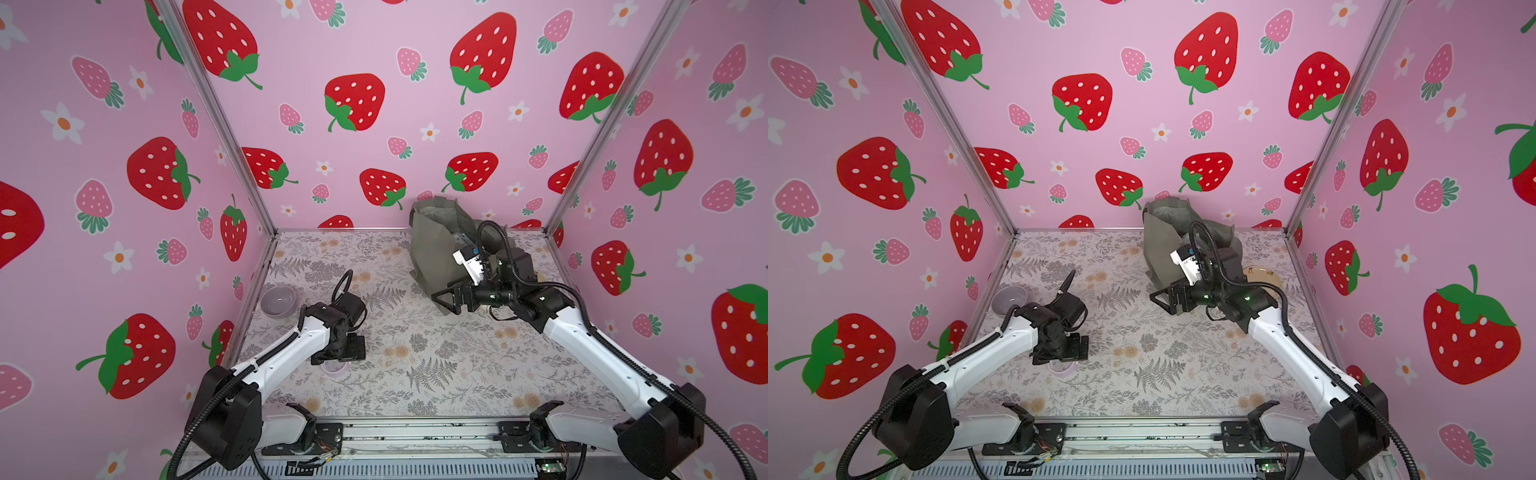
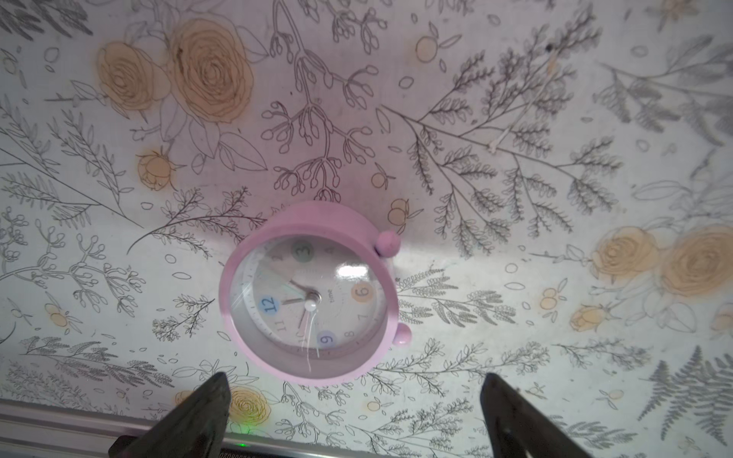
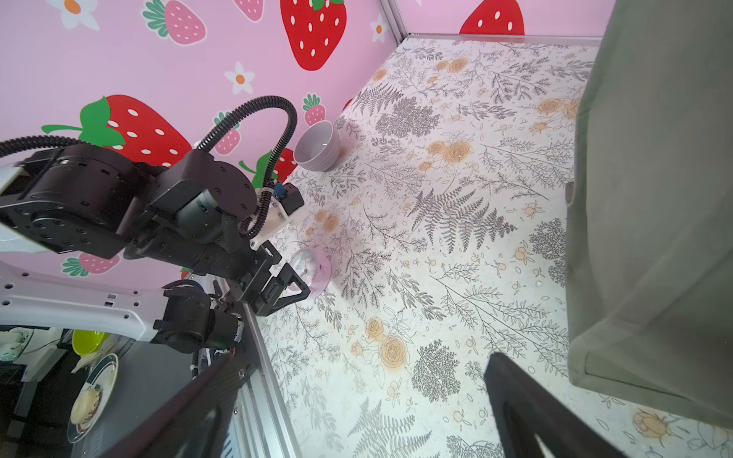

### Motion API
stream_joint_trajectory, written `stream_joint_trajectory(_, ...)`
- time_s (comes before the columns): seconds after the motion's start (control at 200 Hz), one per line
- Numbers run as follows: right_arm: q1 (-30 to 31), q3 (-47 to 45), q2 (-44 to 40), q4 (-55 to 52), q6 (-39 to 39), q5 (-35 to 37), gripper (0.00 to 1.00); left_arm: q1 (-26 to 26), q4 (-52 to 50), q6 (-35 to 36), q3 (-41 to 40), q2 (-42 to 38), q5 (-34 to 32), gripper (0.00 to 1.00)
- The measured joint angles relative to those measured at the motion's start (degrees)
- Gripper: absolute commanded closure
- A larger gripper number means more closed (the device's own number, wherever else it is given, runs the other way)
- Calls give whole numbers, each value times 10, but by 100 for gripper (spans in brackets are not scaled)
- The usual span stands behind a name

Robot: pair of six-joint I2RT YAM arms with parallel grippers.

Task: Put the alarm clock into the canvas bag
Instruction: Pick up the alarm from the center of the board.

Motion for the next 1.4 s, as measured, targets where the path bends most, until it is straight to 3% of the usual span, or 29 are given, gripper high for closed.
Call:
stream_joint_trajectory(0.215, 0, 0, 2, 10, -1, -6, 0, 28, 25, 5, -14, 48, -2, 1)
stream_joint_trajectory(0.996, 0, -1, 16, 10, -11, -5, 0, 55, 54, 2, -40, 18, -14, 1)
stream_joint_trajectory(1.401, 0, -4, 7, 10, -11, -5, 0, 57, 83, 0, -61, 43, -6, 0)
